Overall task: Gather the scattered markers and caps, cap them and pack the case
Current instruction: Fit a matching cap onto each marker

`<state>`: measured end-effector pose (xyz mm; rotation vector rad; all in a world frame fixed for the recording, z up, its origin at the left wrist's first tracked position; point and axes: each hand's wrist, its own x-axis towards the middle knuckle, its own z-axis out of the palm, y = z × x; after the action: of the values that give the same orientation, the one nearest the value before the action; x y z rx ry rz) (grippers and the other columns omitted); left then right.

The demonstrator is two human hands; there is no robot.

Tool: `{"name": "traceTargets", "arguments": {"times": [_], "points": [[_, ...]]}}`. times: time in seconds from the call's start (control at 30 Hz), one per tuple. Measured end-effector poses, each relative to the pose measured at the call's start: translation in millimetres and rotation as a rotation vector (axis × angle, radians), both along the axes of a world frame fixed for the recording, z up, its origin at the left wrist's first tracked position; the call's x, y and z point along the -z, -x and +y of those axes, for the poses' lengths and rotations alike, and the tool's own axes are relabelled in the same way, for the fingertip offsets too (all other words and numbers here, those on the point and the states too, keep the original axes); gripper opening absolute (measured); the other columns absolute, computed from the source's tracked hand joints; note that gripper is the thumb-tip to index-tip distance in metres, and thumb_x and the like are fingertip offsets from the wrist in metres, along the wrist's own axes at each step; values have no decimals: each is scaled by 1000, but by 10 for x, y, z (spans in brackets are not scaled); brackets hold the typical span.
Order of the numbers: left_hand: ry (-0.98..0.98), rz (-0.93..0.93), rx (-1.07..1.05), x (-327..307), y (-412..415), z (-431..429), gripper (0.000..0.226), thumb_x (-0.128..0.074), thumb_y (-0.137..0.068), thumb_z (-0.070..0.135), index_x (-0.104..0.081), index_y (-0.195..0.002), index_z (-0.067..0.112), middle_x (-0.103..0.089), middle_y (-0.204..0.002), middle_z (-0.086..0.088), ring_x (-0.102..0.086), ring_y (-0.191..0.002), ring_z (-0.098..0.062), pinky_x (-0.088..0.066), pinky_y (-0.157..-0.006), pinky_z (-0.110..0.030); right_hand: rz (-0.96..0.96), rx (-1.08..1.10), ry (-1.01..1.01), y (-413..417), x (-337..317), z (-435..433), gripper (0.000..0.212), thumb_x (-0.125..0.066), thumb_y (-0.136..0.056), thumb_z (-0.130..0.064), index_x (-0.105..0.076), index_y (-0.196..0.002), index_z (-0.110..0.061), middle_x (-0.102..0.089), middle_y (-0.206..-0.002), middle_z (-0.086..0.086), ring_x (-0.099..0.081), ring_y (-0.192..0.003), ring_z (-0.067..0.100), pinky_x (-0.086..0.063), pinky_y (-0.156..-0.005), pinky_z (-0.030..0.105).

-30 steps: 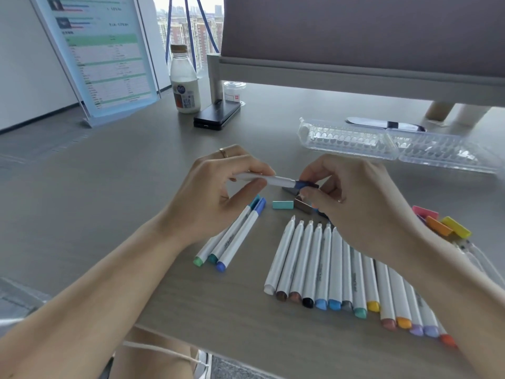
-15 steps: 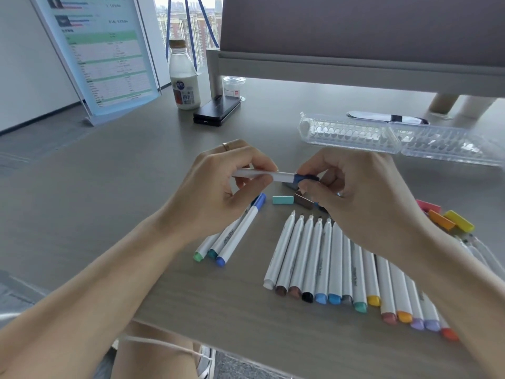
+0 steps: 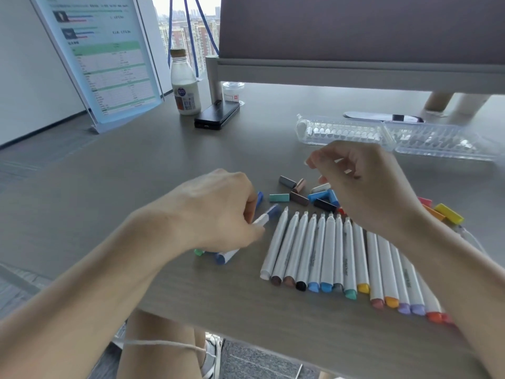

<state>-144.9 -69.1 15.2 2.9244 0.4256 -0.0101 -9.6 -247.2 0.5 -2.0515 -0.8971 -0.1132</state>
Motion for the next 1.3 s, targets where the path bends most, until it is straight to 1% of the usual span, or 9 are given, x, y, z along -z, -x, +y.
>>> {"name": "traceTargets", "arguments": {"times": [0.13,0.27,0.4,0.53,0.7,1.07,1.13,1.23,1.3], "points": [[-16,-19,5,22,-4,-6,33,-70,-82,49,-63,-65,22,-65,-65,5,-64,-64,-16,-55,-61,-30,22,24,-5,-15,19,-8,25,-54,-102,-34,-76,-89,-33,-69,-72,-26,-65,-78,-6,-47,-69,17],[9,-42,14,56,-12,50,31,-73,-84,40,-64,-63,20,-64,-59,6,-62,-59,-10,-51,-56,-26,46,72,38,-68,27,-25,31,-48,-101,-19,-77,-95,-27,-69,-89,-23,-66,-93,5,-53,-82,30],[28,-80,33,66,-22,99,31,-75,-86,41,-65,-64,22,-61,-57,8,-58,-57,-5,-41,-55,-22,31,126,133,-133,11,-86,31,-48,-102,-18,-76,-97,-29,-72,-96,-5,-66,-87,17,-48,-74,31],[109,-156,57,29,-63,-40,35,-72,-88,52,-67,-66,25,-62,-60,10,-57,-59,0,-39,-56,-19,23,128,220,-198,-16,-150,32,-47,-100,-15,-74,-95,-31,-71,-94,-1,-60,-60,9,-46,-56,26],[124,-85,60,92,-190,-192,32,-73,-86,51,-71,-70,23,-68,-65,8,-66,-65,-8,-58,-63,-30,7,-6,491,-177,56,-118,33,-42,-107,-17,-72,-108,-31,-66,-107,-3,-55,-67,1,-35,-53,16],[5,7,9,63,-175,-238,37,-68,-82,46,-69,-69,11,-68,-63,-1,-68,-64,-23,-58,-58,-36,-3,-28,536,-197,68,-115,39,-41,-104,-13,-72,-119,-31,-66,-104,-3,-54,-65,3,-33,-52,16],[33,-5,0,77,-188,-231,37,-66,-81,45,-67,-67,11,-65,-60,-1,-66,-62,-24,-55,-57,-35,-12,-31,547,-204,71,-119,40,-42,-103,-12,-73,-122,-30,-68,-115,-2,-57,-72,4,-37,-56,16],[128,-103,1,75,-198,-171,35,-63,-81,46,-69,-65,15,-65,-58,3,-64,-59,-15,-56,-57,-32,-27,-23,533,-211,91,-116,38,-45,-102,-13,-74,-122,-27,-67,-128,0,-66,-98,19,-51,-80,28],[206,-217,18,46,-211,-121,34,-61,-84,42,-66,-64,15,-61,-54,8,-55,-51,-5,-46,-54,-26,-49,-10,501,-220,90,-116,35,-48,-103,-14,-73,-125,-23,-65,-134,-3,-62,-116,20,-43,-92,25]]}}
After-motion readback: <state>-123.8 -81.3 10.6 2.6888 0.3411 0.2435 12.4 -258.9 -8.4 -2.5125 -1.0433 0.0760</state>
